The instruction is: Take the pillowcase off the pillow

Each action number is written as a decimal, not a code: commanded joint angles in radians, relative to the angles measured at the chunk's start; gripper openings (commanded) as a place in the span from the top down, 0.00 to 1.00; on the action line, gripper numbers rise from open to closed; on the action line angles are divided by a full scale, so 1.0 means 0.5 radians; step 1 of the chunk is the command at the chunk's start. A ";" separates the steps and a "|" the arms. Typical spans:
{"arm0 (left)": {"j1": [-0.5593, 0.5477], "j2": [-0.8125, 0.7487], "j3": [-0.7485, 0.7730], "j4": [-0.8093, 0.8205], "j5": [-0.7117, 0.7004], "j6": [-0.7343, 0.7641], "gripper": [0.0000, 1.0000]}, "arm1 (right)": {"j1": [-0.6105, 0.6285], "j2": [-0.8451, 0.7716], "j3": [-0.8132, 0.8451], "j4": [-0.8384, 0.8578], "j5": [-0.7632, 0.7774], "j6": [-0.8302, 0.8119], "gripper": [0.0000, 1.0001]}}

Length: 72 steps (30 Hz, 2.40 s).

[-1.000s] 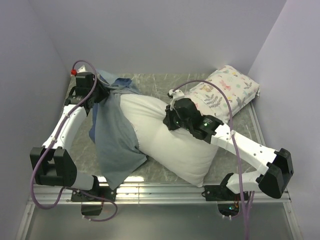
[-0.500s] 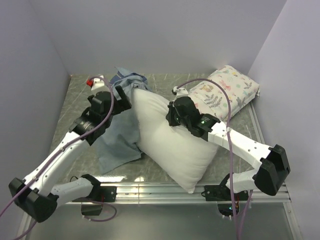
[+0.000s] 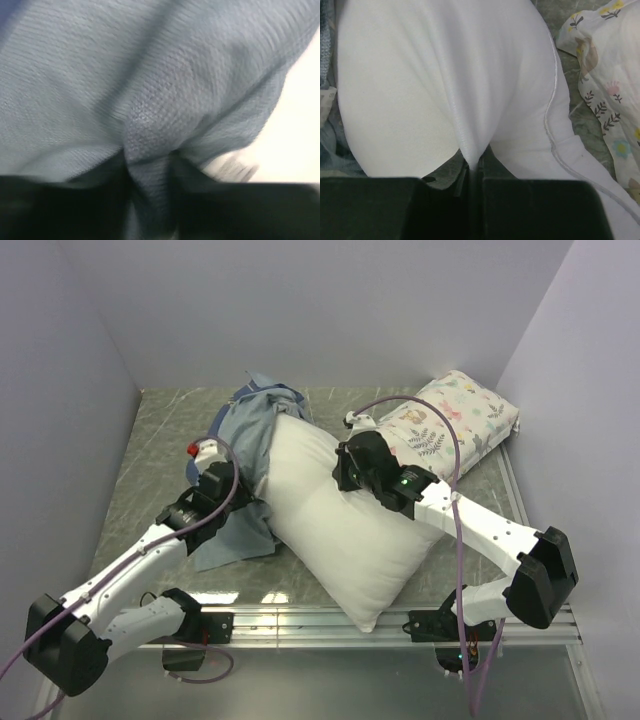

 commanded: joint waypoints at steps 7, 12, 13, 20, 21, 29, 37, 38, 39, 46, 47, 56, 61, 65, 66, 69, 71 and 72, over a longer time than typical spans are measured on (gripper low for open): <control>0.791 0.207 0.055 0.136 -0.005 -0.093 0.99 | -0.055 -0.249 0.226 -0.129 0.012 -0.083 1.00; 1.049 0.235 -0.040 0.234 -0.143 -0.320 1.00 | -0.138 -0.353 0.359 -0.280 -0.006 -0.120 1.00; 1.126 0.265 -0.065 0.244 -0.152 -0.344 0.99 | -0.174 -0.362 0.377 -0.292 -0.009 -0.129 1.00; 1.240 0.388 -0.114 0.489 0.142 -0.253 0.99 | -0.206 -0.344 0.356 -0.317 -0.141 -0.181 0.96; 1.225 0.385 -0.123 0.522 0.151 -0.228 0.99 | -0.175 -0.329 0.359 -0.323 -0.117 -0.196 0.91; 1.148 0.315 -0.123 0.520 0.210 -0.173 1.00 | 0.380 -0.209 0.457 -0.234 0.561 -0.524 0.19; 1.056 0.324 -0.096 0.517 0.207 -0.163 1.00 | 0.975 0.296 0.555 -0.093 0.862 -0.847 0.08; 1.053 0.330 -0.092 0.514 0.210 -0.160 1.00 | 1.003 0.367 0.576 -0.096 0.886 -0.850 0.08; 1.047 0.324 -0.086 0.508 0.210 -0.157 0.99 | 1.021 0.434 0.604 -0.099 0.929 -0.856 0.08; 1.044 0.305 -0.010 0.449 0.191 -0.160 0.99 | 1.028 0.931 0.607 -0.084 1.168 -0.804 0.10; 1.044 0.305 0.006 0.437 0.197 -0.166 0.99 | 1.022 0.969 0.620 -0.096 1.199 -0.795 0.12; 1.044 0.278 0.199 0.308 0.149 -0.200 0.99 | 0.908 0.819 0.853 -0.350 1.323 -0.696 1.00; 1.102 0.459 0.380 0.198 0.164 -0.274 1.00 | 0.878 0.512 1.116 -0.562 1.292 -0.644 1.00; 1.255 0.508 0.356 0.262 0.289 -0.335 1.00 | 0.819 0.356 1.282 -0.721 1.322 -0.623 1.00; 1.334 0.535 0.356 0.277 0.341 -0.344 0.99 | 0.804 0.289 1.310 -0.749 1.307 -0.595 1.00; 1.500 0.612 0.389 0.277 0.412 -0.372 0.99 | 0.737 0.114 1.264 -0.786 1.188 -0.537 1.00; 1.565 0.652 0.423 0.271 0.483 -0.384 0.99 | 0.672 0.015 1.169 -0.753 0.995 -0.513 1.00; 1.605 0.691 0.466 0.277 0.495 -0.378 0.99 | 0.645 -0.067 1.138 -0.737 0.927 -0.488 1.00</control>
